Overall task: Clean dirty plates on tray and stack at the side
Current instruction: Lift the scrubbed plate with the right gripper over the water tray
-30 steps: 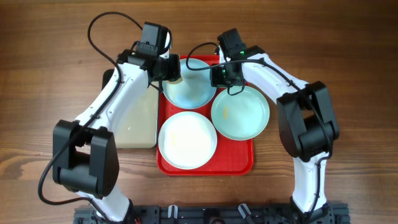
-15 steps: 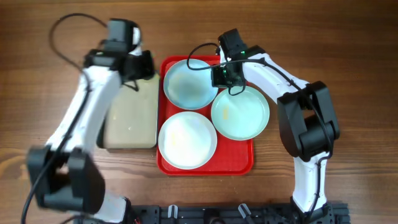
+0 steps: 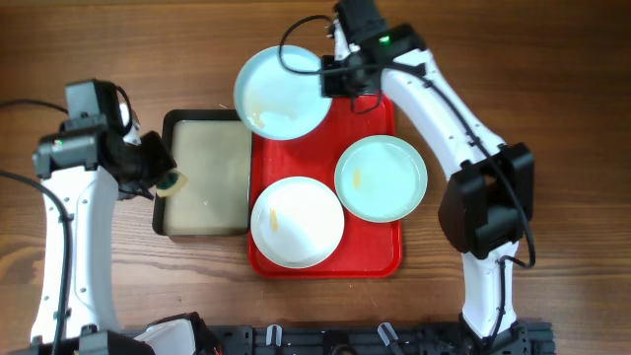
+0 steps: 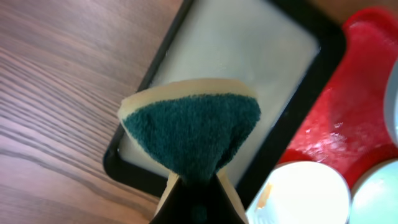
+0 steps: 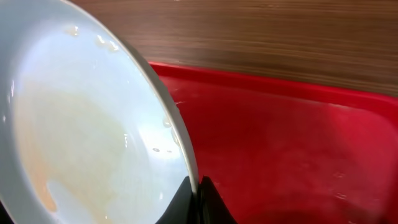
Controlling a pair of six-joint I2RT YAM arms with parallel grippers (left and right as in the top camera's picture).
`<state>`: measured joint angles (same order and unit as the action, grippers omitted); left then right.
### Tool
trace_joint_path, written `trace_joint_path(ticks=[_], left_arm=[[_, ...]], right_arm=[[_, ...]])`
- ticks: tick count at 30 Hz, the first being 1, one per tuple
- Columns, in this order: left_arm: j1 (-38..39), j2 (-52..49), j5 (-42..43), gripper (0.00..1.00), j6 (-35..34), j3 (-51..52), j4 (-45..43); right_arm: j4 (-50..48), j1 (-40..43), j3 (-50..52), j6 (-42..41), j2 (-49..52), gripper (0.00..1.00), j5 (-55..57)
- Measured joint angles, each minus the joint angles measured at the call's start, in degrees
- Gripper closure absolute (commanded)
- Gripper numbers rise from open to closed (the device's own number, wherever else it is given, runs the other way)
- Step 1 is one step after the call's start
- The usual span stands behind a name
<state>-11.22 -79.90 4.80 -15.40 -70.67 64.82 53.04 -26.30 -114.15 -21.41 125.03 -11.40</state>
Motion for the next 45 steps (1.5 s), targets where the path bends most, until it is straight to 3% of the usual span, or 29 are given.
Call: trace_joint_path(ticks=[10, 16, 23, 31, 42, 45], left_arm=[[0.02, -0.02, 2.64, 0.96, -0.74, 12.04, -8.61], [0.02, -0.02, 2.82, 0.96, -0.92, 14.88, -16.52], [0.02, -0.02, 5.66, 0.96, -1.14, 17.22, -22.75], [0.02, -0.02, 8.35, 0.96, -1.27, 23.23, -27.39], [0.02, -0.02, 9.77, 0.96, -1.29, 23.28, -27.76], [0.02, -0.02, 9.92, 0.96, -1.27, 23.28, -27.78]], right_arm=[[-9.11, -17.73, 0.0, -0.44, 0.0, 0.96, 15.56], [-12.66, -18.99, 0.0, 0.09, 0.79, 0.96, 22.93], [-19.52, -19.04, 0.0, 8.41, 1.29, 0.96, 27.78], [-27.26, -23.43, 0.0, 24.63, 1.31, 0.96, 35.45], [-41.64, -28.55, 0.02, 60.11, 1.33, 0.96, 47.69], [-41.99, -30.73, 0.02, 65.48, 1.36, 0.96, 49.22]])
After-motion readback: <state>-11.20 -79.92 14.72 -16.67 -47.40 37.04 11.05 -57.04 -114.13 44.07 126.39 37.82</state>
